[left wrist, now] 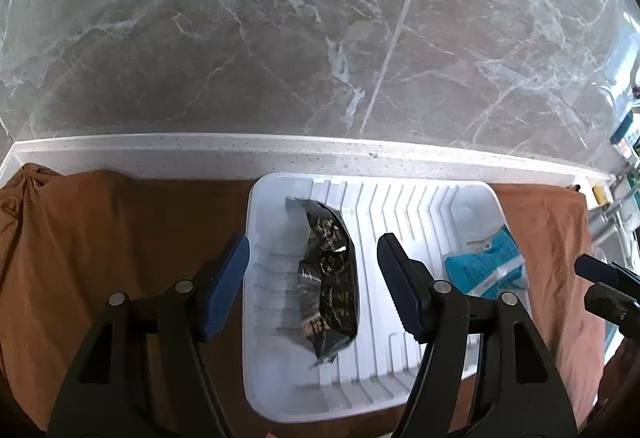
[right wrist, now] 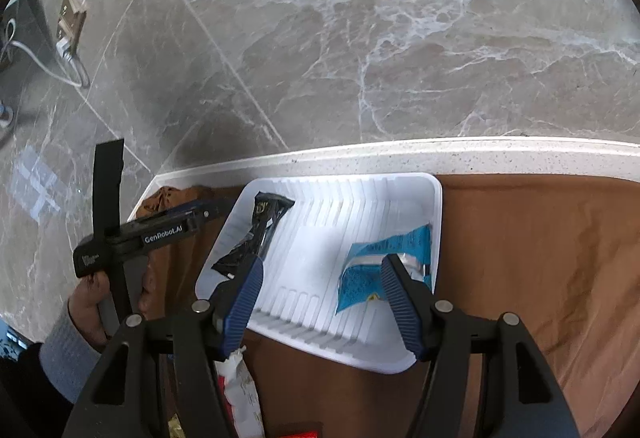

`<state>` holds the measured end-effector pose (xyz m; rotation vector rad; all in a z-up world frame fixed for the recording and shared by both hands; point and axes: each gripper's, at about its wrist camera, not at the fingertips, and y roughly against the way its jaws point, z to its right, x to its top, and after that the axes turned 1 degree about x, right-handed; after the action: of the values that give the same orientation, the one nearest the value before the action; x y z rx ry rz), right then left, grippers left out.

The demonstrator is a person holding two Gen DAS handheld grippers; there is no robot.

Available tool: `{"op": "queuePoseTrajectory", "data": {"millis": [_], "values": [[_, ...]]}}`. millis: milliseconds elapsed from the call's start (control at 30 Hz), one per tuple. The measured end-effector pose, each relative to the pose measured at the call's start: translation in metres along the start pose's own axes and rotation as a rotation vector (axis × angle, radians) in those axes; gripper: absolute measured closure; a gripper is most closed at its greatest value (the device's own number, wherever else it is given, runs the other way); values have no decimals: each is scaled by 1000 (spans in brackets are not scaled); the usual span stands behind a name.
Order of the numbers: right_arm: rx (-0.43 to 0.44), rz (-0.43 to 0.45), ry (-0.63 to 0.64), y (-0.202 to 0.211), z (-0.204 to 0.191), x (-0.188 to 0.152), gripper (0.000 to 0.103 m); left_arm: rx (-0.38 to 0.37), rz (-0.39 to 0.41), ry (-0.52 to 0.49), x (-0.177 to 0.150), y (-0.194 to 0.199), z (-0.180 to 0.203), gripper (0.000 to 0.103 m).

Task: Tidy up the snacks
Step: 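Place the black wrapper and blue panda packet into the white tray, open both tools, then grasp the blue Tip cake packet with the left tool while the right tool grasps the red chip bag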

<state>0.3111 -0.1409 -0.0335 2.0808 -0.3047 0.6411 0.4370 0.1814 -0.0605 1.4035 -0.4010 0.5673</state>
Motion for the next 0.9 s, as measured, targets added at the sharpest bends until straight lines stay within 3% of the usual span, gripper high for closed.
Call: {"op": "queuePoseTrajectory", "data": {"millis": [167, 333, 667, 900], "values": [[-8, -11, 25, 6, -8, -12, 38, -14, -28, -14, -15, 16, 0, 38], [-34, -30, 97, 19, -18, -37, 37, -23, -73, -4, -51, 43, -11, 38], [-44, -173, 246, 31, -40, -112, 37, -64, -243, 164, -147, 83, -41, 38], [-69, -243, 327, 24, -48, -146, 37, -109, -328, 283, -199, 100, -51, 38]]}}
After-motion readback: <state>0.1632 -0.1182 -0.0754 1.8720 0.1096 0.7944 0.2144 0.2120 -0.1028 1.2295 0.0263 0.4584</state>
